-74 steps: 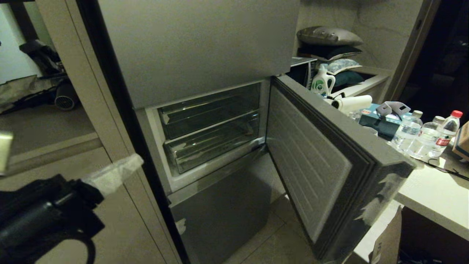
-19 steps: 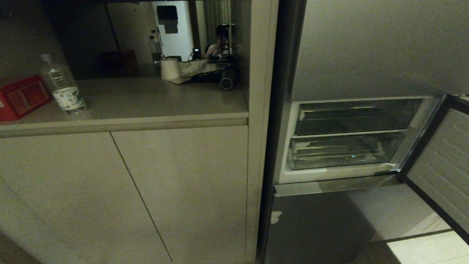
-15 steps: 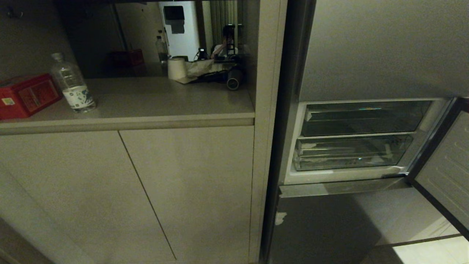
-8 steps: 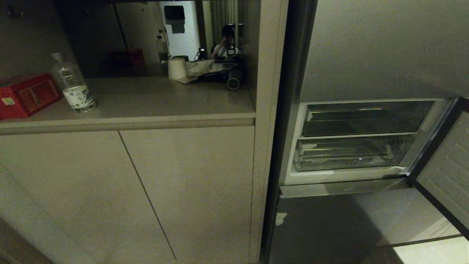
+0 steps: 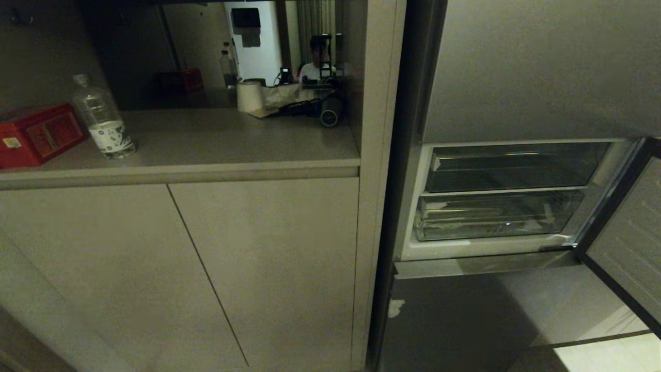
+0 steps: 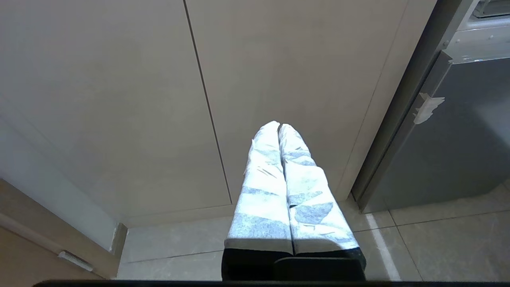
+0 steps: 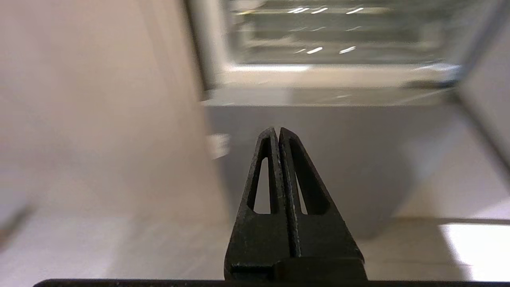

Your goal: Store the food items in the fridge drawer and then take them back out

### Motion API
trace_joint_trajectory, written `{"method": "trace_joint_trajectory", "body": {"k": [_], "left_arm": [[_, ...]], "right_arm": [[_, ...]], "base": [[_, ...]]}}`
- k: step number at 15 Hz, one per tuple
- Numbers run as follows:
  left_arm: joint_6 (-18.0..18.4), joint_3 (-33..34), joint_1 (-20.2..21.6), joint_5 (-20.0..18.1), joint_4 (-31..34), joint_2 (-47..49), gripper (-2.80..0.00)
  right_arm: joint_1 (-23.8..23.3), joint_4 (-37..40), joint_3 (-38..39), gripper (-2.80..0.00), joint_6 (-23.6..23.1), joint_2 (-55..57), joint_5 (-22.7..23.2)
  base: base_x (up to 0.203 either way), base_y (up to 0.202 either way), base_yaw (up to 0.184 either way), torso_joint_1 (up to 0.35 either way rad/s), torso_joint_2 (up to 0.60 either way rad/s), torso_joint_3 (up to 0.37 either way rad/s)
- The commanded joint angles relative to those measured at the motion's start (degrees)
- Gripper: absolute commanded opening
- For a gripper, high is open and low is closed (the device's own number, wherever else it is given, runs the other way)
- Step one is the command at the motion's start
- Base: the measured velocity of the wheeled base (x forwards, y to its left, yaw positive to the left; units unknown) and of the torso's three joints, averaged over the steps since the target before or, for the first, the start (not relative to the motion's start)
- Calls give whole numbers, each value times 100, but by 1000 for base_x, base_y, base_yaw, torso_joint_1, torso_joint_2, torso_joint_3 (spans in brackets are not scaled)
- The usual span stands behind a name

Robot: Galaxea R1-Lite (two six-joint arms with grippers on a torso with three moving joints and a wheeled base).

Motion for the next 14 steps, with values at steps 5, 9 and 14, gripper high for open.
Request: {"method": "trace_joint_trajectory", "body": {"k": [5,9,14], "left_arm": [[0,0,0,1,12,10,-280],[0,0,0,1,7,10,-280],[0,0,0,1,4,10,-280]], "right_arm": [[18,-1230,-1236,-280,351,4896,959],[27,-3243,-1434,-280,374,7194,987],[264,-5789,-1590,-280,195,9578,911]], "base": [[0,0,0,0,0,0],[0,0,0,0,0,0],[0,0,0,0,0,0]]}}
